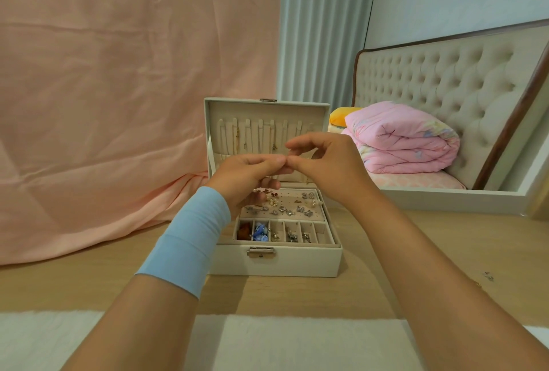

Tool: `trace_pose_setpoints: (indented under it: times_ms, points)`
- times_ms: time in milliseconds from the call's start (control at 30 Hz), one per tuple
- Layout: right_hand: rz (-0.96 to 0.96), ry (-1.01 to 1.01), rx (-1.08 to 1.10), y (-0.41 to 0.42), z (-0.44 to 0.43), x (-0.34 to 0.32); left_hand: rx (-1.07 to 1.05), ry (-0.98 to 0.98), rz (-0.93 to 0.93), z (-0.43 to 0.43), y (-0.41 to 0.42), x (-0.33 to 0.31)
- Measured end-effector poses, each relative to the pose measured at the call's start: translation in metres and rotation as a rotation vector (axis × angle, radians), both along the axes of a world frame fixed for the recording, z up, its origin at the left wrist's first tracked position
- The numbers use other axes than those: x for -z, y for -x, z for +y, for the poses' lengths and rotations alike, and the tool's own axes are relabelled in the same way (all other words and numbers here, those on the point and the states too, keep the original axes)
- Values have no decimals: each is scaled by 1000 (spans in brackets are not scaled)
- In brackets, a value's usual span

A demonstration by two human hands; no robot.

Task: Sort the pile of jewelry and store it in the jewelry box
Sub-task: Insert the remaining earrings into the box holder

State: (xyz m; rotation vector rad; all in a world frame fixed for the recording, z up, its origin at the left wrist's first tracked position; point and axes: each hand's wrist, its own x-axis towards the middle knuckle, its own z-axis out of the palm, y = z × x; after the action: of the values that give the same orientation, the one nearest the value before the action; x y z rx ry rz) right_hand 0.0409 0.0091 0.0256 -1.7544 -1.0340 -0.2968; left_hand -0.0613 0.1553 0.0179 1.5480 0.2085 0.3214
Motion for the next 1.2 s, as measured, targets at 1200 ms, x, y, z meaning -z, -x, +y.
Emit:
trace_pose_setpoints:
  times_ms: [1200]
  points:
    - [-59,706,61,-24,-15,23,-42,-1271,269,-14,-7,12]
